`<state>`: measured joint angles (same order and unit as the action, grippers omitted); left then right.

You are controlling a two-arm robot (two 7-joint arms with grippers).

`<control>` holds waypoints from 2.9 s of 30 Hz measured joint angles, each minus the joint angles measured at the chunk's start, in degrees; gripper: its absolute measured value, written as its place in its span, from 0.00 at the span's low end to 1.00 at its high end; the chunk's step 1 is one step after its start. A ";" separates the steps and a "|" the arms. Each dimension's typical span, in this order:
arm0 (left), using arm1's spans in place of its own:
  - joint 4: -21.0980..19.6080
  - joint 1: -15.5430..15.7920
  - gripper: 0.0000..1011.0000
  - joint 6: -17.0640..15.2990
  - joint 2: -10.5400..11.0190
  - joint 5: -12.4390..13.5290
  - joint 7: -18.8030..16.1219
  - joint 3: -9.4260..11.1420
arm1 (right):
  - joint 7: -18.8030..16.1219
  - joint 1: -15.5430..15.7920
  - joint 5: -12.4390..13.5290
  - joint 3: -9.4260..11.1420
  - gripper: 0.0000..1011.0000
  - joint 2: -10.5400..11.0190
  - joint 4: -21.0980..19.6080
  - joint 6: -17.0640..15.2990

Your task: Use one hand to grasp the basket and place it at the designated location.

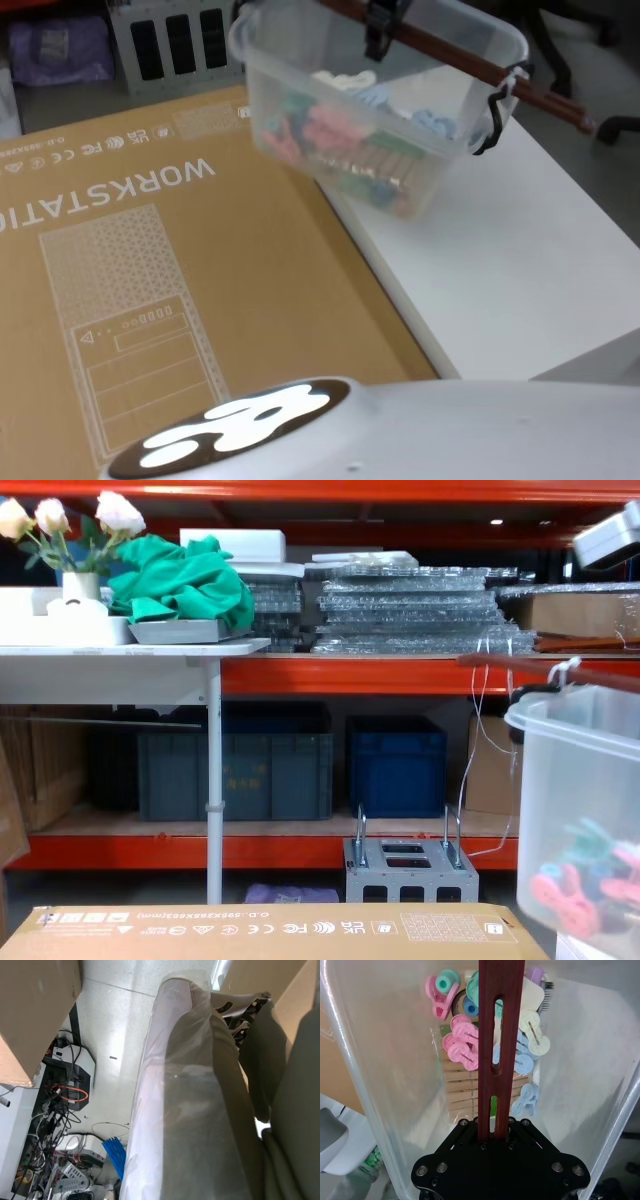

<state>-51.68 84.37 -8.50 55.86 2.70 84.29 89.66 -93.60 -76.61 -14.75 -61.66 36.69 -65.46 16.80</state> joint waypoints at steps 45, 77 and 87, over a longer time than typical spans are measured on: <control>0.03 0.00 0.00 0.00 0.01 0.01 0.00 0.00 | 0.99 -0.86 4.63 -10.71 0.10 -14.49 -0.28 18.64; 0.02 0.00 0.00 0.00 0.01 0.01 0.00 0.00 | 2.21 -2.85 5.58 -16.02 0.10 -17.40 -9.03 22.95; 0.03 0.00 0.00 0.00 0.01 0.01 0.00 0.00 | 3.64 -2.82 5.07 -17.51 0.10 -17.50 -11.12 21.96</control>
<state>-51.65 84.37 -8.50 55.87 2.71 84.29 89.66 -89.95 -79.43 -9.68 -79.16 19.19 -76.58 38.76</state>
